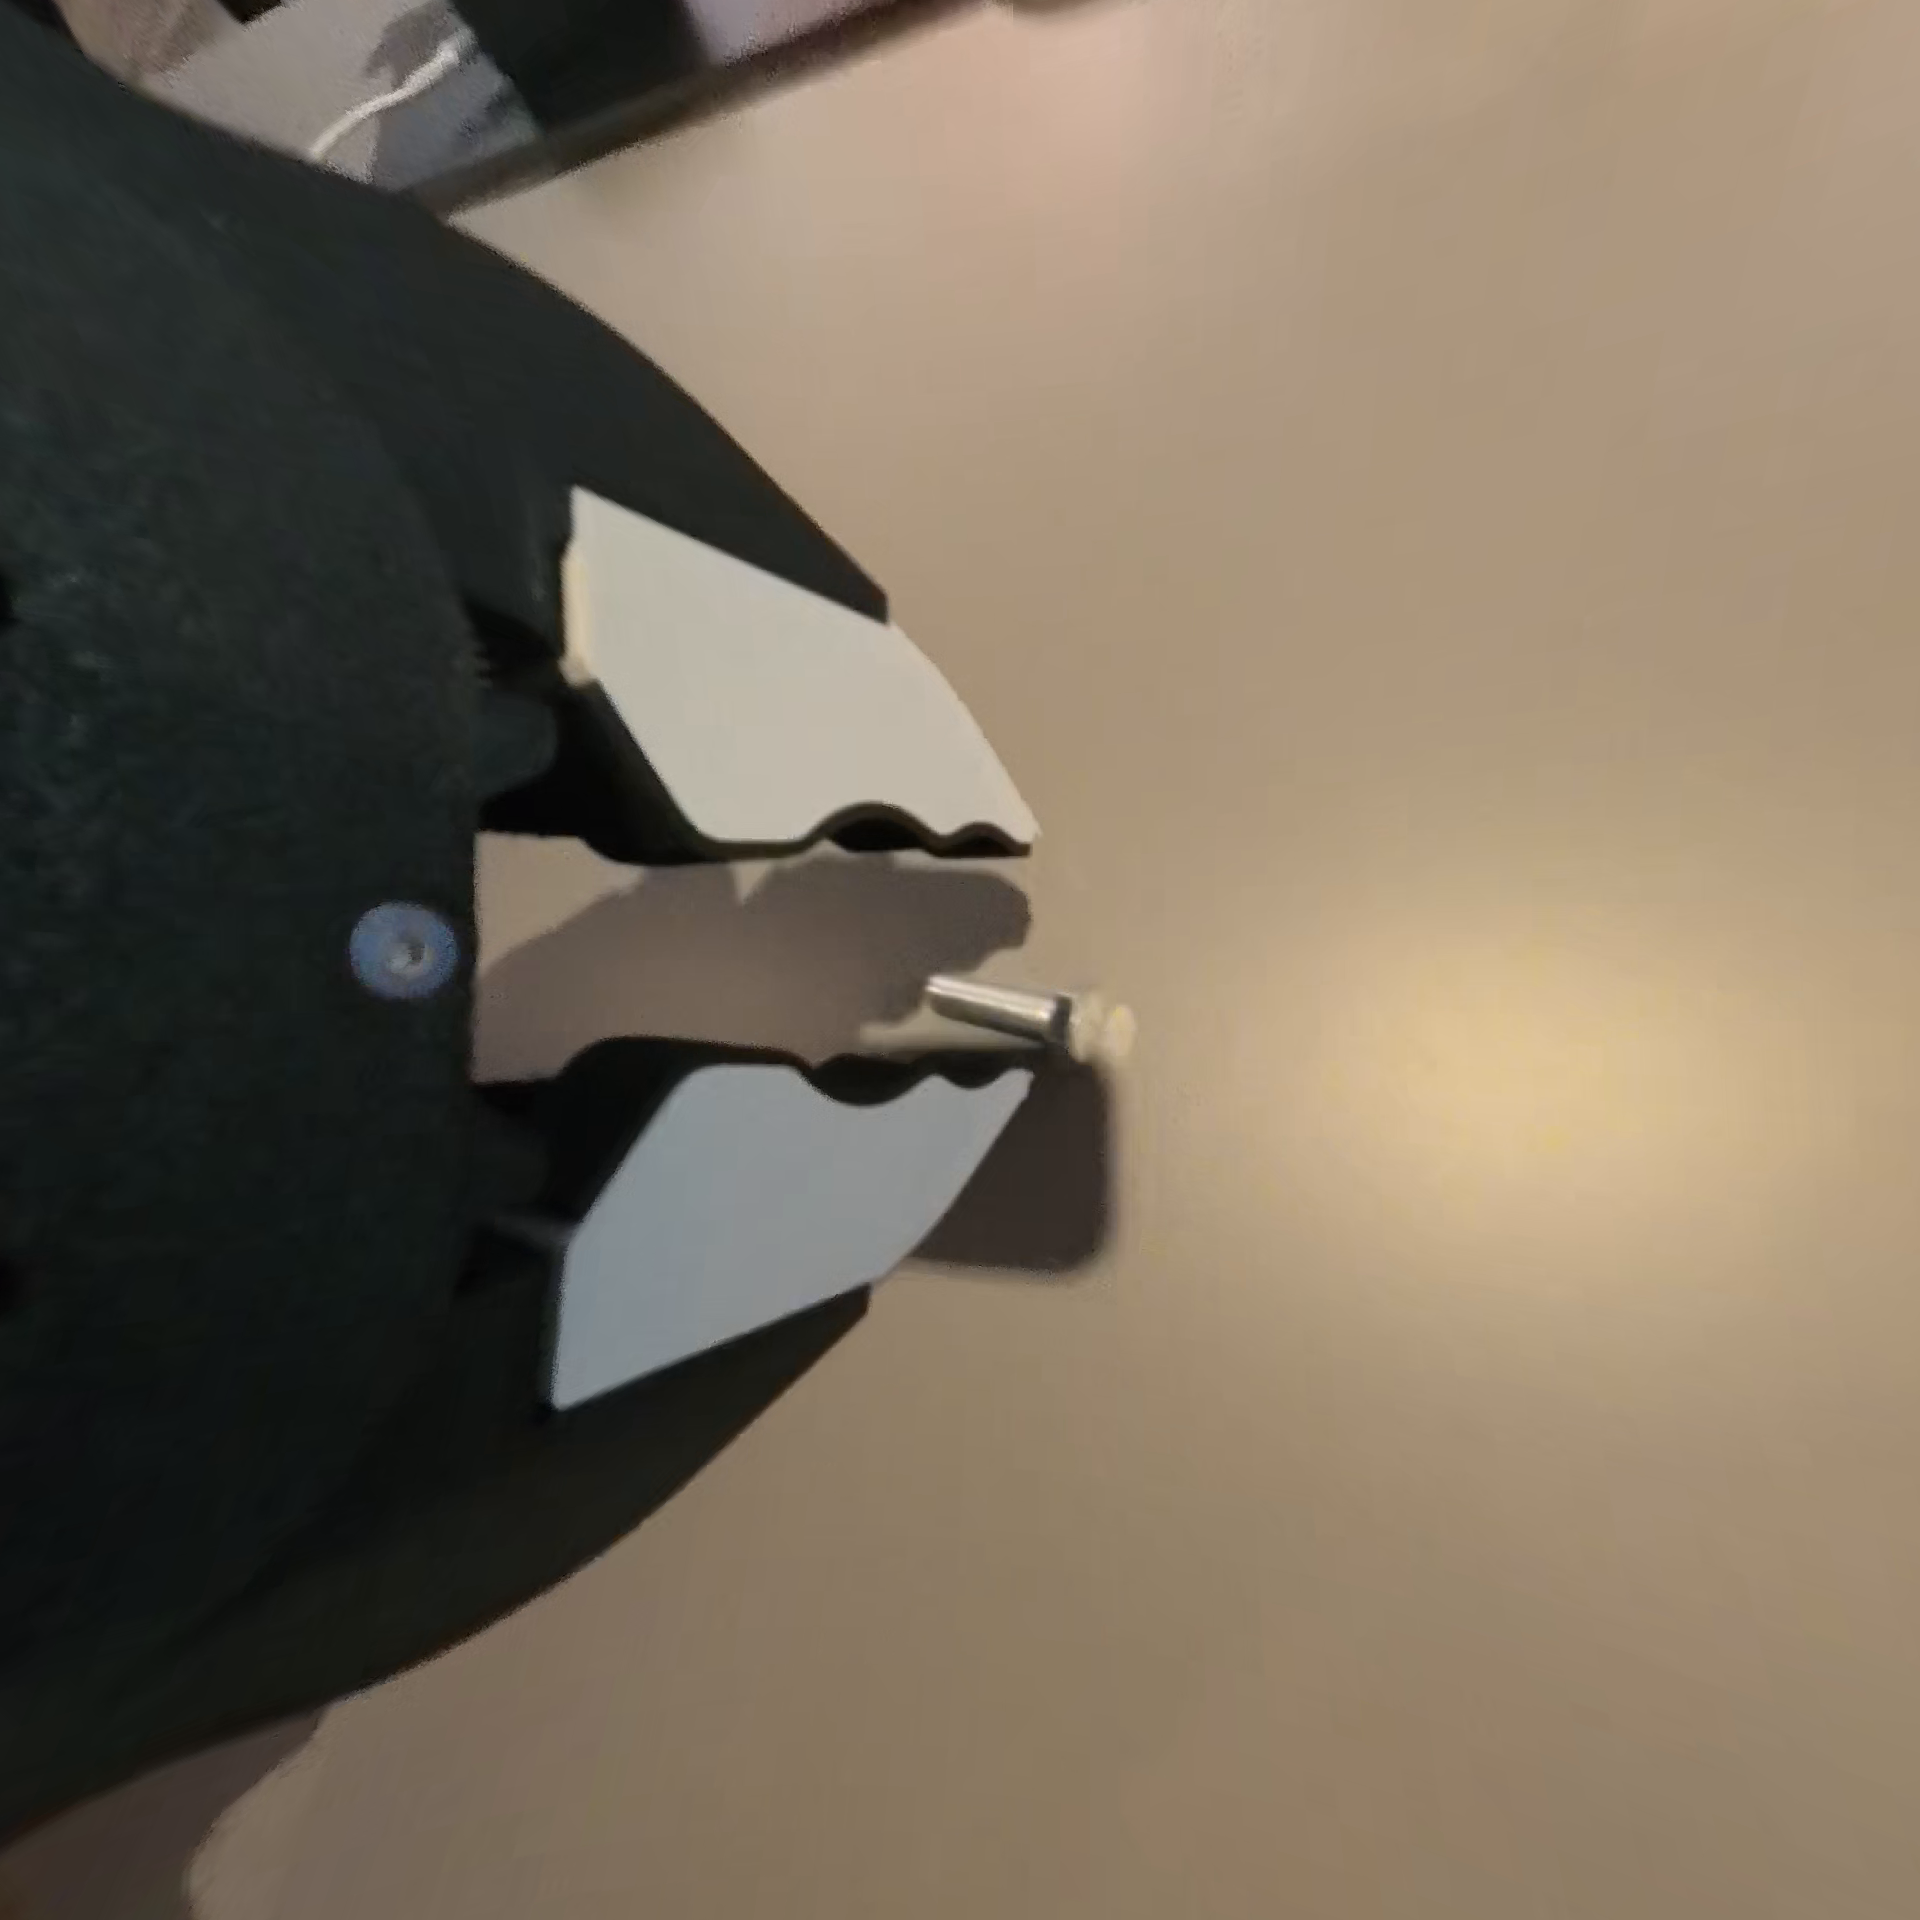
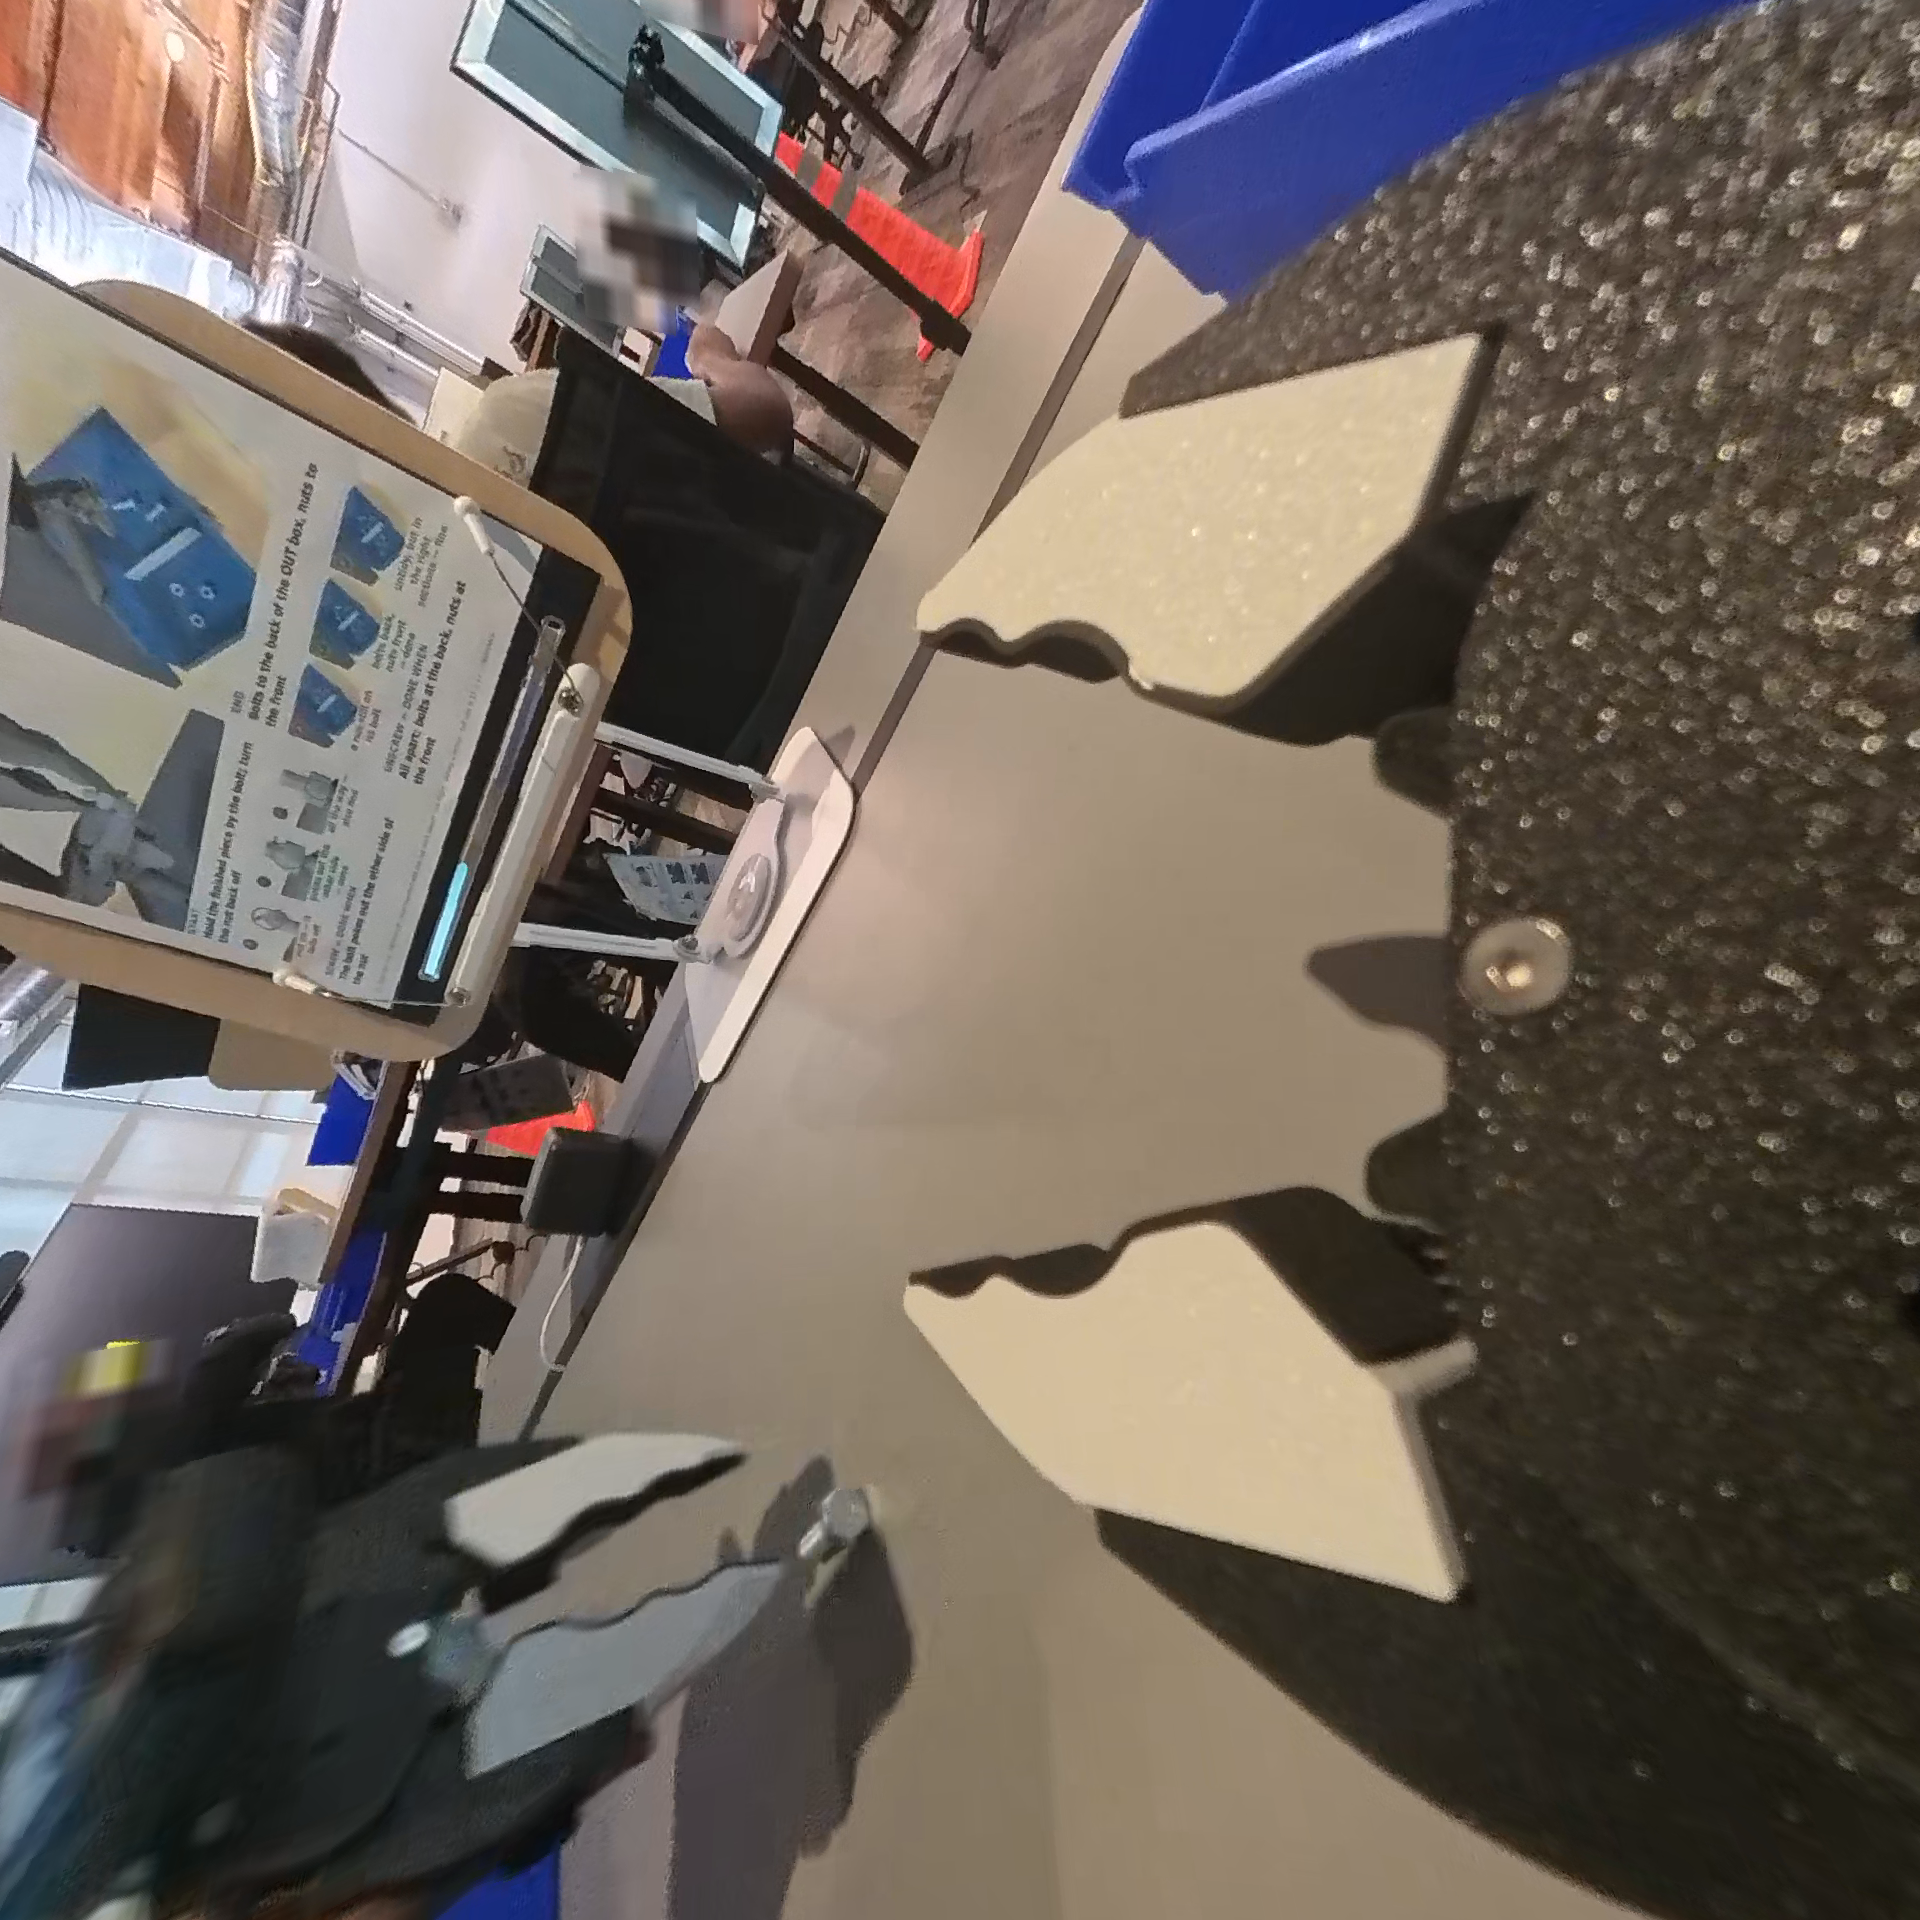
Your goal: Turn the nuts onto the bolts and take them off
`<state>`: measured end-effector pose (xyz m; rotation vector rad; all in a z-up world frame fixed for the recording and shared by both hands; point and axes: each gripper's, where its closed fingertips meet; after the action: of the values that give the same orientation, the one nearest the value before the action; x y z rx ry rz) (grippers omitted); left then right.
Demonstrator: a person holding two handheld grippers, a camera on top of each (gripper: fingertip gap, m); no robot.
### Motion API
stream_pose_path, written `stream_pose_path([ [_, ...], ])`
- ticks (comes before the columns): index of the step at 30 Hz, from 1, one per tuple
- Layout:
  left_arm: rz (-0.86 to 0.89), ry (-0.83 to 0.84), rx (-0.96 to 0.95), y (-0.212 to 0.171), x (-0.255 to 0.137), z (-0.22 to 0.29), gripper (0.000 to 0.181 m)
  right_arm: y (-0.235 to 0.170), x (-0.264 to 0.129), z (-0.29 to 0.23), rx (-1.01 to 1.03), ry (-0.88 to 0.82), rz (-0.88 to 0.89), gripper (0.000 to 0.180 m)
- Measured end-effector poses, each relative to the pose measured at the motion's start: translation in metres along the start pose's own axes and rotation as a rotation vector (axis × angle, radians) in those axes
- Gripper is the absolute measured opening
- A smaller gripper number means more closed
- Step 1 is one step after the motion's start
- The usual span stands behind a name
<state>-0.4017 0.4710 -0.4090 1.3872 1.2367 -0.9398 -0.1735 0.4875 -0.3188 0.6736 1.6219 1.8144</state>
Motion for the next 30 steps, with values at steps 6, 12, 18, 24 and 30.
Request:
stream_pose_path([
  [6, 0.307, 0.275, -0.198, -0.048, -0.139, -0.008, 0.054, 0.002, -0.001, -0.005, 0.019, 0.023, 0.010, 0.107],
  [12, 0.299, 0.508, -0.449, -0.196, -0.247, 0.023, 0.053, 0.001, 0.000, -0.008, 0.034, 0.039, 0.006, 0.107],
  [18, 0.243, 0.483, -0.622, -0.302, -0.235, 0.090, 0.045, -0.001, 0.000, -0.007, 0.036, 0.037, 0.002, 0.107],
  [24, 0.185, 0.316, -0.651, -0.348, -0.168, 0.127, 0.035, -0.011, 0.004, -0.007, 0.028, 0.037, -0.036, 0.107],
  [30, 0.118, 0.183, -0.620, -0.362, -0.127, 0.131, 0.031, -0.016, 0.006, -0.005, 0.027, 0.029, -0.054, 0.107],
])
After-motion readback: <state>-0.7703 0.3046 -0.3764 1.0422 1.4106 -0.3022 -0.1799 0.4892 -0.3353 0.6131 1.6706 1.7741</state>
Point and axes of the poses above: each gripper's, where its closed fingertips meet, x out along the fingers, y out of its top, z = x × y across the jaws, and after that the axes turned 8 degrees about x, right-handed
